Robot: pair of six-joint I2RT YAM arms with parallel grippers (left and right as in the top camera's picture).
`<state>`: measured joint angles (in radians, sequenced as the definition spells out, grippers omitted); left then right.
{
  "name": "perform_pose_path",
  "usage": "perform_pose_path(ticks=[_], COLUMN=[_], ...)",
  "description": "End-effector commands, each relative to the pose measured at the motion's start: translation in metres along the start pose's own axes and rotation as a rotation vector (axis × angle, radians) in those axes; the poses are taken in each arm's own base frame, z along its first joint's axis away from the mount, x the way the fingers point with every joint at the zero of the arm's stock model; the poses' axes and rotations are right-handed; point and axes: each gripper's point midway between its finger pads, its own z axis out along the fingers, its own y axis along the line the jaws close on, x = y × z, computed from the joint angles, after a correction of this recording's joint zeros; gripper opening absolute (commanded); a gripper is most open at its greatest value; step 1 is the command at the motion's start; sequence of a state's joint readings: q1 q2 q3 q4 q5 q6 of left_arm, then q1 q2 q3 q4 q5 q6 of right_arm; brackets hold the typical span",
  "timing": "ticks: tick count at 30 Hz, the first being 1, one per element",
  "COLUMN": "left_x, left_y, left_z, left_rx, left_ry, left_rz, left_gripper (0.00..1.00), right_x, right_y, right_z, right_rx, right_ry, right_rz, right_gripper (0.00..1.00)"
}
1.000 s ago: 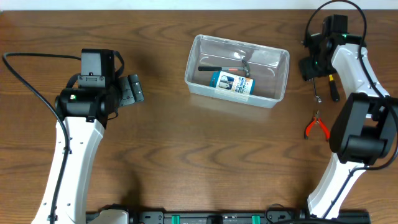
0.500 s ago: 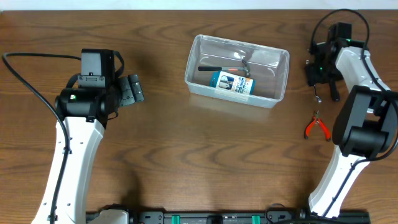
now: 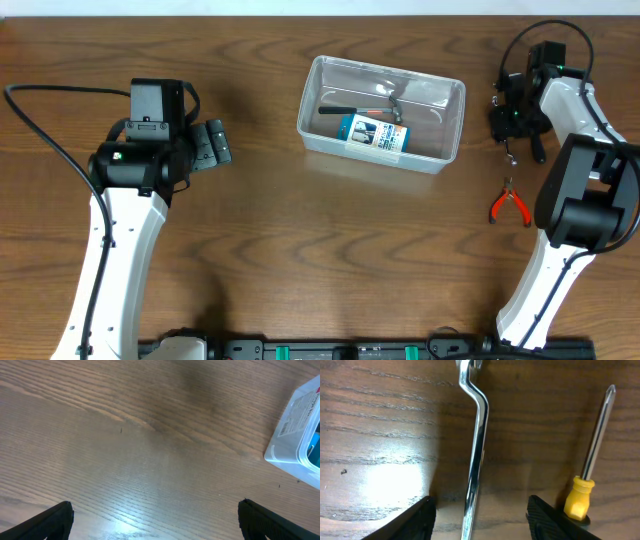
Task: Pack container
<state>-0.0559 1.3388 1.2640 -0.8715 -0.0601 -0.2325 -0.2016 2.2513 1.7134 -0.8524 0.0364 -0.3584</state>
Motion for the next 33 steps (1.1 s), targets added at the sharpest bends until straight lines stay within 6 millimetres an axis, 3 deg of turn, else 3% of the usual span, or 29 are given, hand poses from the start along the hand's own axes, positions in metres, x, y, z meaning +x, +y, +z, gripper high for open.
perform_pose_path(ticks=[1,13,22,27,30,33], left_x=[-0.004,-0.004,-0.004,-0.004,-0.004,-0.004], left_y=[0.004,0.004,0.004,0.004,0.004,0.004], left_z=[-0.003,-0.003,-0.003,-0.003,-0.003,-0.003], left_rx=[-0.015,-0.015,-0.015,-0.015,-0.015,-0.015], left_ry=[-0.013,-0.013,-0.013,-0.013,-0.013,-0.013], left_rz=[-0.01,-0.01,-0.01,-0.01,-0.01,-0.01], left_gripper=[0.98,0.98,0.98,0.98,0.98,0.98], right_x=[0.002,0.01,0.011,0.013,0.014,0.014], right_y=[0.003,0.007,0.007,0.008,0.008,0.008], right_z=[0.006,0.016,0.016,0.016,0.016,0.015], right_rx=[-0.022,-0.033,-0.035,-0.038,-0.04,-0.04], right_ry=[0.007,0.041,0.046,0.056,0.06,0.06], right_rz=[0.005,0.022,0.059,0.059,0.059,0.059], right_gripper=[0.59,0.56,0.17,0.15,0.01,0.01])
